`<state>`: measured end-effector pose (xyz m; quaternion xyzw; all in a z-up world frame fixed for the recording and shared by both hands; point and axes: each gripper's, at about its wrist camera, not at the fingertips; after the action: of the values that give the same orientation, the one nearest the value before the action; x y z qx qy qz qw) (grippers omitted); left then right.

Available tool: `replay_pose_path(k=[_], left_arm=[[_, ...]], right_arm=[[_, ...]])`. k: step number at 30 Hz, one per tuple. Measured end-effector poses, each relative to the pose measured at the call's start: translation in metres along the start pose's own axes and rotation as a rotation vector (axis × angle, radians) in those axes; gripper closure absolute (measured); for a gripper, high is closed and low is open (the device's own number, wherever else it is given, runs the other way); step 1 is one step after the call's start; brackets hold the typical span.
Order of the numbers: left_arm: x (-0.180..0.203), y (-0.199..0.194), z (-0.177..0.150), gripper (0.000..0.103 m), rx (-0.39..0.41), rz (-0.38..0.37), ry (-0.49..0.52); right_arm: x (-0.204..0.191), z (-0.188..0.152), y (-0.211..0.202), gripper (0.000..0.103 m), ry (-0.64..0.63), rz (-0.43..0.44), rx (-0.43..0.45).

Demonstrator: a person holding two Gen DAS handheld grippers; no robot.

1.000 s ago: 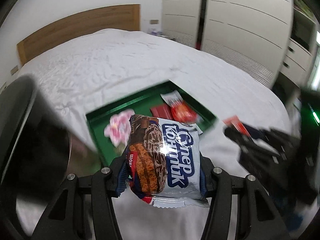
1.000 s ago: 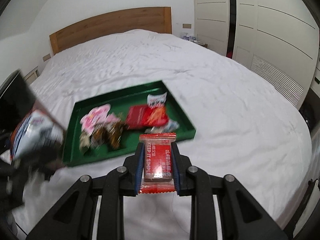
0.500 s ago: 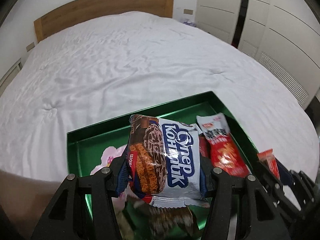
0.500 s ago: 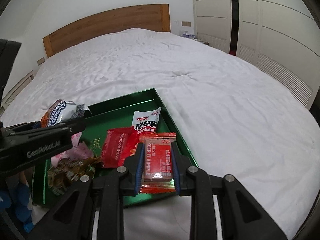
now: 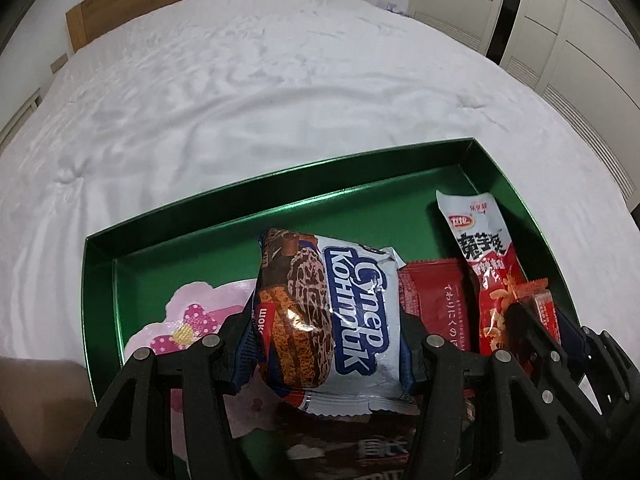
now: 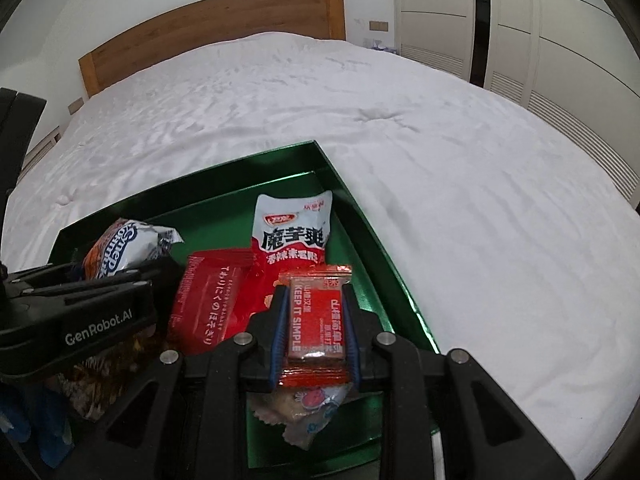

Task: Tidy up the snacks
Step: 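Lower the bar with the left tool while the right tool lowers the candy into the tray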

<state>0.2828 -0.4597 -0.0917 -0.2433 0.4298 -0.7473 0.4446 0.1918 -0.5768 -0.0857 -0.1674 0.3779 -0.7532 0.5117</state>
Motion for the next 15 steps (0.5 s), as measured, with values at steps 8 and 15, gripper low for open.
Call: replay_pose_path(k=[8, 15], left_arm=[[0.0007, 0.0018, 0.0011, 0.053, -0.001, 0.005, 0.012], [0.0031, -0.0017, 0.0007, 0.052, 0.012, 0.020, 0.030]], right_arm=[[-0.0021, -0.0008, 0.0045, 0.000, -0.011, -0.006, -0.008], [-0.0042, -0.0016, 0.0035, 0.000, -0.019, -0.014, -0.005]])
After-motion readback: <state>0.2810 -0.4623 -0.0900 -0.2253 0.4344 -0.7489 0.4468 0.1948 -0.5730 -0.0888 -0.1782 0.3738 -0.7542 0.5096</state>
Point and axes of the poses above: each gripper's, at about its wrist camera, not at the fingertips, and y roughly the way its jaws point, x to its right, z to its top, and after that the axes turned 8 degrees about y, right-handed
